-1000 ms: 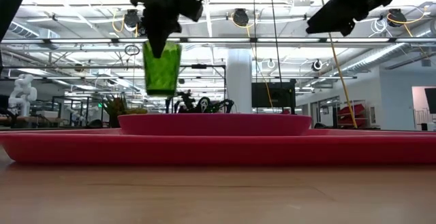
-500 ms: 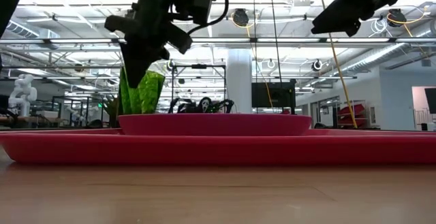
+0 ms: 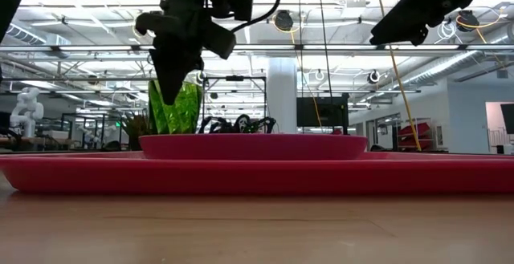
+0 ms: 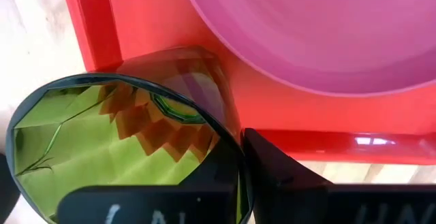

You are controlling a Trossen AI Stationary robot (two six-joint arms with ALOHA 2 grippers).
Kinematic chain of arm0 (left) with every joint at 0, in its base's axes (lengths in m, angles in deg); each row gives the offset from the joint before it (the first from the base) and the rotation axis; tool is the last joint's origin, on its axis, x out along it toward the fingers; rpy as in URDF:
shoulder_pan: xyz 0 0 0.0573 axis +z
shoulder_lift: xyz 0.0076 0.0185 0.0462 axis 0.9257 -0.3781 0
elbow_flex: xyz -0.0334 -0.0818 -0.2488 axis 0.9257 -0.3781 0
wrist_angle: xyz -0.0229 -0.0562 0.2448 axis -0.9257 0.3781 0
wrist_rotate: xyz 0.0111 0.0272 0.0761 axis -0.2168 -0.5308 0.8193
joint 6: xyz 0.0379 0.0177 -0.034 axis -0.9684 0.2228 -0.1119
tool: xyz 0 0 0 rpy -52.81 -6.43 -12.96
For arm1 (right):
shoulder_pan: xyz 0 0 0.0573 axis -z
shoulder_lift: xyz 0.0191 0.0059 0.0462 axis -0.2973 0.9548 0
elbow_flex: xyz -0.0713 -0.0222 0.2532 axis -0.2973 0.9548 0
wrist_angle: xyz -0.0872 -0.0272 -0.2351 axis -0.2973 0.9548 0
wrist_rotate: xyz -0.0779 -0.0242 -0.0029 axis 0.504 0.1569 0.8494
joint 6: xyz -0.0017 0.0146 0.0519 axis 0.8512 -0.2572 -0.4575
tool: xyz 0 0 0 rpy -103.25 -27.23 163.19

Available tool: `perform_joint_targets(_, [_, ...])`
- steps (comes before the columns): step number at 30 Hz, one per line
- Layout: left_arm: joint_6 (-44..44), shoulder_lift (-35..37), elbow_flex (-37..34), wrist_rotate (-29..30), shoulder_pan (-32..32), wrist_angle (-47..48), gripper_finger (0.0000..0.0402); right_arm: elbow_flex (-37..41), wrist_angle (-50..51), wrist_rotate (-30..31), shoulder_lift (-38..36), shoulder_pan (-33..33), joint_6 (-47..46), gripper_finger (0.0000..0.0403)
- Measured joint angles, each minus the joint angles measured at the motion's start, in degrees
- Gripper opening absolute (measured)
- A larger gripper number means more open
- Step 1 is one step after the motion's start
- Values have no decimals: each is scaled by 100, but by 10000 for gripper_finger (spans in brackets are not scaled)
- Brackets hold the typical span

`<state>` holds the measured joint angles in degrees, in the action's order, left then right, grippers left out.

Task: Pick and place plate/cup/fork/spoon on tray
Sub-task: Put the green cup on the red serving tray to the top left of the pink plate

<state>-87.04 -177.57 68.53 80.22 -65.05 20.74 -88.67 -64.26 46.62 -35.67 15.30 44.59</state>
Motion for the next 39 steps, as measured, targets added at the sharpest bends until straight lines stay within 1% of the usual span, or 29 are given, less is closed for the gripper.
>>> perform_joint_targets(12, [70, 0, -20, 4, -18, -50, 7, 0, 4, -2, 0, 0, -44, 148])
perform_joint_targets(15, [250, 4, -238, 2, -18, -371, 7, 0, 32, -4, 0, 0, -51, 148])
perform_joint_targets(21, [348, 55, -806, 57, -21, -357, 23, 0, 61, -4, 0, 0, -87, 148])
perform_joint_targets(25, [381, 78, -859, 122, -21, -400, 9, 0, 34, -3, 0, 2, -88, 148])
perform_joint_targets(27, [376, 150, -870, 120, -14, -466, 8, 0, 4, -4, 0, 1, -87, 148])
perform_joint_targets(33, [497, 390, -914, 4, -14, -661, 29, 0, -5, -2, 4, 1, -87, 148])
perform_joint_targets(39, [487, 468, -907, 4, -18, -954, 8, 0, -7, 2, 4, 2, -87, 148])
